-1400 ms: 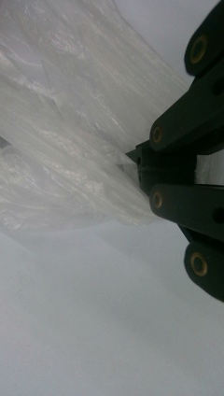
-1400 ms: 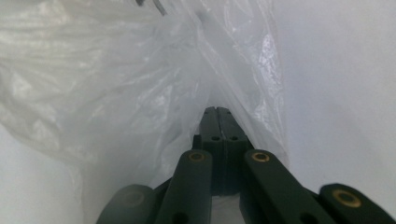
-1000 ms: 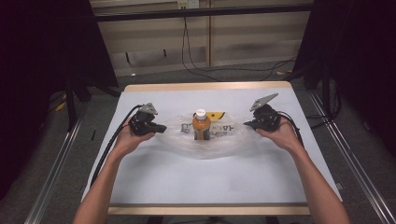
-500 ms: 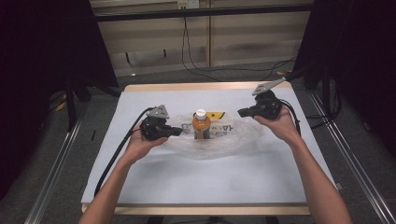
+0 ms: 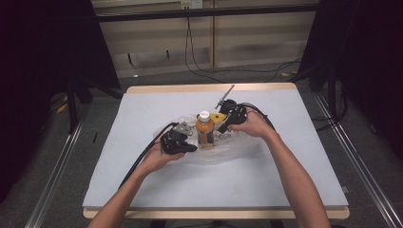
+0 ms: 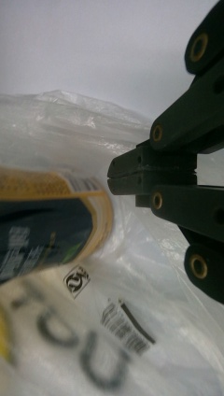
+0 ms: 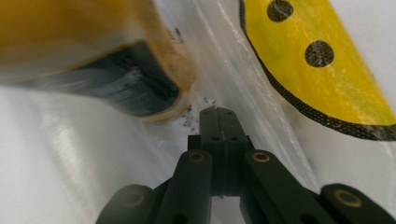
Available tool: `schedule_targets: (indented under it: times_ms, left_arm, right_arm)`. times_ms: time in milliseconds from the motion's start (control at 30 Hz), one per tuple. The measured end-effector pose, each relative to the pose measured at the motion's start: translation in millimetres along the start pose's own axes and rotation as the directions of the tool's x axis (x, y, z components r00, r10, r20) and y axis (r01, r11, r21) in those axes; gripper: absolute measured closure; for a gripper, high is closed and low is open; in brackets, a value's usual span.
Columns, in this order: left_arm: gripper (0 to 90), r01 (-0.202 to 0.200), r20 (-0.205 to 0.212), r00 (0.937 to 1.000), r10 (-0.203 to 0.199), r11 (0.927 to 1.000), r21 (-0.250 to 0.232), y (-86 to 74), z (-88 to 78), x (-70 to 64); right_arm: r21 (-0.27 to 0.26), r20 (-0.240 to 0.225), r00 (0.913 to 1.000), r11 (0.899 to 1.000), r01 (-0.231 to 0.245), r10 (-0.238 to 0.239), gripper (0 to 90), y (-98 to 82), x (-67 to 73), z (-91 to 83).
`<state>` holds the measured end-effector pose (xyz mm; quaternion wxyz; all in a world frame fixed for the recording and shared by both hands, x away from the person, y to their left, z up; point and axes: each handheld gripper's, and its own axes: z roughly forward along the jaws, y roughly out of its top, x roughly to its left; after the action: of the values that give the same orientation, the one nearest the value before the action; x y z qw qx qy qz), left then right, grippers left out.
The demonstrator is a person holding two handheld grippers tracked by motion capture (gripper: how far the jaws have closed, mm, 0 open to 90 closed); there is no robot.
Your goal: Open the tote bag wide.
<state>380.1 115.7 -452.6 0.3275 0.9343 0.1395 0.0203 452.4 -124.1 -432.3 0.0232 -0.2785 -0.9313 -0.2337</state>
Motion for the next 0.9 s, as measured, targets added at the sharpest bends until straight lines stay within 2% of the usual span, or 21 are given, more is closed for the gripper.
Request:
schedule_targets:
  times_ms: [100,133,200,233,267,300,367,433,500,667,767,900]
  left_arm:
    - [90.0,0.008,0.005,1.0000,-0.008,1.0000,-0.001,-1.7,3.2,-2.7]
    - [90.0,-0.001,-0.001,1.0000,0.001,1.0000,0.004,-1.9,6.5,-5.2]
    - [90.0,-0.006,-0.001,1.0000,0.006,1.0000,0.004,-2.3,8.2,-6.5]
    - [90.0,-0.007,0.027,0.9996,0.007,0.9999,0.008,-4.5,11.4,-9.4]
    - [90.0,-0.007,0.027,0.9996,0.007,0.9999,0.008,-4.5,11.4,-9.4]
    - [90.0,-0.014,0.026,0.9996,0.013,0.9999,0.010,-8.0,16.6,-14.3]
    - [90.0,-0.020,0.026,0.9995,0.020,0.9998,0.000,-8.4,16.6,-16.0]
    - [90.0,-0.032,0.038,0.9988,0.031,0.9994,0.014,-7.9,16.0,-21.2]
    - [90.0,-0.040,0.046,0.9982,0.039,0.9991,0.015,-8.1,16.0,-25.1]
    - [90.0,-0.063,0.060,0.9963,0.062,0.9978,0.019,-8.2,15.9,-33.3]
    - [90.0,-0.078,0.077,0.9942,0.076,0.9965,0.030,-8.3,14.8,-38.1]
    - [90.0,-0.088,0.092,0.9921,0.085,0.9956,0.030,-9.6,14.0,-41.8]
  right_arm:
    - [0.008,0.003,0.9999,1.000,-0.013,0.013,90.0,2.0,-2.4,6.9]
    - [0.023,0.004,0.9998,1.000,-0.020,0.019,90.0,4.0,-5.9,14.0]
    - [0.034,0.014,0.9996,0.999,-0.023,0.023,90.0,5.0,-7.9,17.4]
    - [0.045,0.025,0.9995,0.999,-0.019,0.018,90.0,7.8,-11.8,23.9]
    - [0.038,0.036,0.9988,0.999,-0.035,0.033,90.0,9.8,-12.8,25.9]
    - [0.031,0.034,0.9987,0.999,-0.038,0.037,90.0,11.6,-14.6,27.4]
    - [0.026,0.043,0.9984,0.999,-0.036,0.035,90.0,13.8,-16.4,29.5]
    - [0.021,0.056,0.9974,0.999,-0.047,0.046,90.0,21.5,-21.3,36.3]
    - [0.012,0.048,0.9968,0.998,-0.065,0.064,90.0,26.6,-23.3,40.8]
    - [0.005,0.056,0.9943,0.996,-0.091,0.091,90.0,35.6,-28.1,44.7]
    - [-0.011,0.060,0.9903,0.992,-0.125,0.125,90.0,40.5,-32.5,47.3]
    - [-0.022,0.076,0.9881,0.991,-0.133,0.134,90.0,42.4,-35.0,48.3]
